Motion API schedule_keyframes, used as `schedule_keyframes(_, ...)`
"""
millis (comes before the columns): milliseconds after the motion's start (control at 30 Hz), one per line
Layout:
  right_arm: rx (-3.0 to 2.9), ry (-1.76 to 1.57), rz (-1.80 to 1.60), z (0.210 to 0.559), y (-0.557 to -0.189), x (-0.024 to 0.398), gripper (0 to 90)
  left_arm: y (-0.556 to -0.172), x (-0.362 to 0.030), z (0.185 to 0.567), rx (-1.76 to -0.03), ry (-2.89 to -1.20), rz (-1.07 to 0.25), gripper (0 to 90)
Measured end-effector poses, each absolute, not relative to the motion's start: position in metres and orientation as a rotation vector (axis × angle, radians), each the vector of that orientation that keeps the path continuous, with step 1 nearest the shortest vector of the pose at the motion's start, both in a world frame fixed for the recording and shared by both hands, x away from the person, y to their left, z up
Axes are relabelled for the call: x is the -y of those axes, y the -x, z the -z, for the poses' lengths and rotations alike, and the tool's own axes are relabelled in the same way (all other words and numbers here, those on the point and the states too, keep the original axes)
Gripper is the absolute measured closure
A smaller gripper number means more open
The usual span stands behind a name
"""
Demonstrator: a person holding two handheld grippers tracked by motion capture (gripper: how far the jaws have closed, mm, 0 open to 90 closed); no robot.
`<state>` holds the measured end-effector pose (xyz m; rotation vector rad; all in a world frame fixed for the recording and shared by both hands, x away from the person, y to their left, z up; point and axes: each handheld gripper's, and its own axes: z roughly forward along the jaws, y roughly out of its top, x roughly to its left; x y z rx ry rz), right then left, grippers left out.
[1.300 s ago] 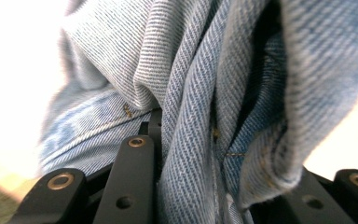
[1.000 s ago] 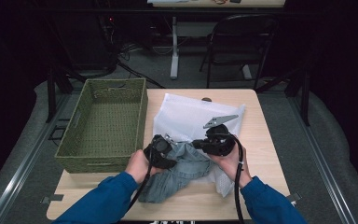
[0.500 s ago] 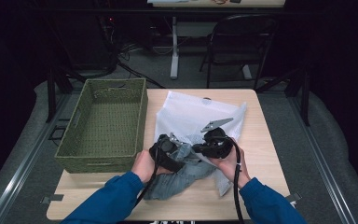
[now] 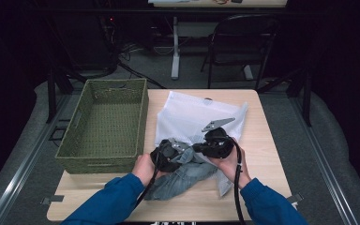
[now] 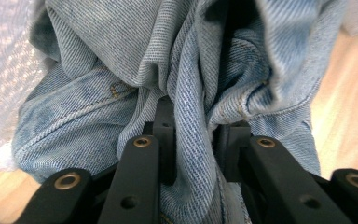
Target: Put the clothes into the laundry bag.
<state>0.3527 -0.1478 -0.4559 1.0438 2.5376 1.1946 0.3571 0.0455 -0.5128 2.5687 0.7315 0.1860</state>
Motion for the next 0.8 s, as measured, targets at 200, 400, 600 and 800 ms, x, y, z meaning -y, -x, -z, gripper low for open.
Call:
schedule_keyframes(200,-2.518,-0.987,-1.258,0.444,-0.342,0.143,90.0,-0.375,-0.048,0.498,-0.843,-2.472,-0.082,75.1)
schedule_keyframes(400,-2.561,-1.045,-1.174,0.458,-0.353,0.146,90.0,-0.374,-0.044,0.497,-0.804,-2.436,-0.130,71.1)
schedule_keyframes(600,-2.577,-1.069,-1.134,0.467,-0.357,0.150,90.0,-0.356,-0.053,0.493,-0.730,-2.456,-0.248,24.3)
schedule_keyframes(800,-2.570,-1.064,-1.133,0.466,-0.357,0.149,90.0,-0.342,-0.068,0.487,-0.680,-2.505,-0.252,16.2)
